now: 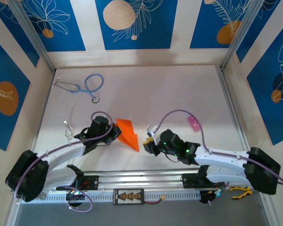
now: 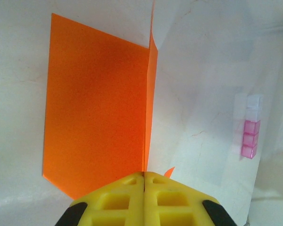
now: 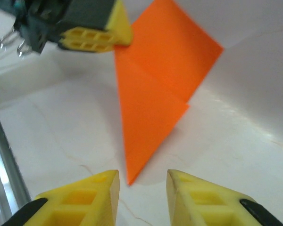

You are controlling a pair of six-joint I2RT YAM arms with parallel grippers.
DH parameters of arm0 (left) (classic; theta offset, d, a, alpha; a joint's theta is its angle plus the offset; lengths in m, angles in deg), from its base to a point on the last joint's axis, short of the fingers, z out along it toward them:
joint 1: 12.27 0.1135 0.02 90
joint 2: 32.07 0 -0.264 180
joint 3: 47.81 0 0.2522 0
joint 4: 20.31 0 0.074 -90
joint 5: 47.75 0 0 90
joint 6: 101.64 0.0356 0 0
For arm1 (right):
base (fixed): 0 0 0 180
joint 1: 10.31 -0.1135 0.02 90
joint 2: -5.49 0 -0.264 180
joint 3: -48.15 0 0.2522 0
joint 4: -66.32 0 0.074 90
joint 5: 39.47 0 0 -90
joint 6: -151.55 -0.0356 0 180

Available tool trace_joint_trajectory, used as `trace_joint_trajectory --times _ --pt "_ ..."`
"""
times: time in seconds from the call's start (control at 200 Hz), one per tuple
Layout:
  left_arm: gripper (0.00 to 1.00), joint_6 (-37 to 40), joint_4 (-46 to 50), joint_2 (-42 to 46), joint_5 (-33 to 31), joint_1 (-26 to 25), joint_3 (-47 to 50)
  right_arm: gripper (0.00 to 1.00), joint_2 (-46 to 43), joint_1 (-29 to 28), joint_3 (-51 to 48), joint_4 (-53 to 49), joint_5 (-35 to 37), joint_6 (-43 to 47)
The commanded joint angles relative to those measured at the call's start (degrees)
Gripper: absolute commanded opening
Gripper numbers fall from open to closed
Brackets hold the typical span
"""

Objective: Fold a paper plane with a square sheet of paper (pick it up from the middle)
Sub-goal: Fourth fold the wing at the center of the table.

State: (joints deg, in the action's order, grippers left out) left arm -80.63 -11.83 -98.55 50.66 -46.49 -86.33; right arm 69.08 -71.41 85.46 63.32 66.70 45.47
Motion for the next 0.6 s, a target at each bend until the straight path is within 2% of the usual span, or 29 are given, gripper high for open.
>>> trace_joint_trajectory --times 0.0,0.26,0.595 --pt "0.04 -0.4 0.2 0.2 -1.3 -0.4 -0.7 0.33 6.6 -4.7 5.8 0.1 5.6 3.5" --pt "0.04 0.0 1.0 0.2 -1.4 -0.4 -0.9 0.34 23.8 -9.9 16.9 -1.2 15.7 3.3" --pt "0.04 -0.1 0.3 0.0 -1.1 -0.4 -0.9 0.33 32.7 -11.6 21.0 -4.8 25.1 2.9"
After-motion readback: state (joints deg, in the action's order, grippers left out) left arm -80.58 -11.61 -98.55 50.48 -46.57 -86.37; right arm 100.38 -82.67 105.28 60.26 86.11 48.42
